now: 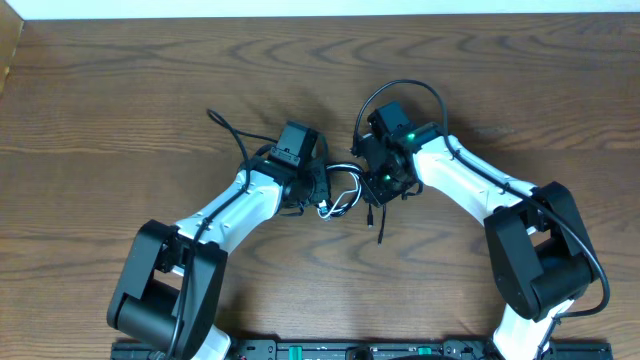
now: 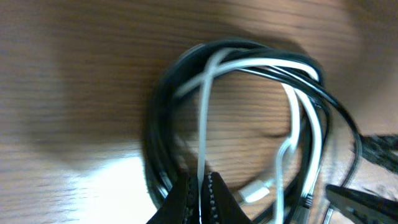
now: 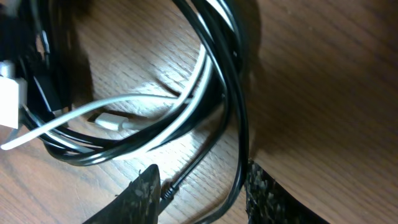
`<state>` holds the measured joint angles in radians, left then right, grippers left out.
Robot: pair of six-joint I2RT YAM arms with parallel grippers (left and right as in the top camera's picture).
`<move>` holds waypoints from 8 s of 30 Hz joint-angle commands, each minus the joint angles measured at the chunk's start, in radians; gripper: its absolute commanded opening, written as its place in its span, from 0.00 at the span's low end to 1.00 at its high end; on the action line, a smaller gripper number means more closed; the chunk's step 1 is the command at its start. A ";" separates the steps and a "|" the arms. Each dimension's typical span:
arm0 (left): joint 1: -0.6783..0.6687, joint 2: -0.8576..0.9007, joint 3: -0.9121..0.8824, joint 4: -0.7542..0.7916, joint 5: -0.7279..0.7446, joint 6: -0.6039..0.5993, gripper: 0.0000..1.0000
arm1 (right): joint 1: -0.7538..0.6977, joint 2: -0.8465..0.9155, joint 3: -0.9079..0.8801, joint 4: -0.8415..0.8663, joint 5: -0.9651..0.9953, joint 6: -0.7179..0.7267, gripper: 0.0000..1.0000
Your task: Untangle cables
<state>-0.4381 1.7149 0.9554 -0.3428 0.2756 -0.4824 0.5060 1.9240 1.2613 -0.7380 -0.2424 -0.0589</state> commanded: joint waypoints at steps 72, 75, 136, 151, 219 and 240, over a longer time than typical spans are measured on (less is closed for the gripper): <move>-0.046 0.114 0.015 0.082 -0.026 -0.111 0.31 | 0.031 -0.001 0.007 0.040 0.184 0.179 0.54; -0.046 0.113 0.015 0.087 -0.026 -0.111 0.29 | 0.030 -0.001 0.002 0.042 0.184 0.179 0.53; 0.082 -0.117 0.027 0.377 0.467 -0.180 0.08 | -0.066 0.009 -0.014 0.042 0.188 0.212 0.49; 0.079 -0.114 0.013 0.058 0.096 -0.090 0.17 | -0.066 0.009 -0.014 0.050 0.134 0.212 0.54; 0.103 -0.019 0.026 0.482 0.834 -0.257 0.08 | -0.065 0.009 -0.014 0.050 0.109 0.212 0.50; 0.125 -0.019 0.026 1.074 1.038 -0.570 0.28 | -0.065 0.009 -0.014 0.049 0.109 0.211 0.50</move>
<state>-0.3332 1.7061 0.9634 0.7219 1.2842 -1.0294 0.4416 1.9240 1.2522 -0.6876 -0.1413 0.1493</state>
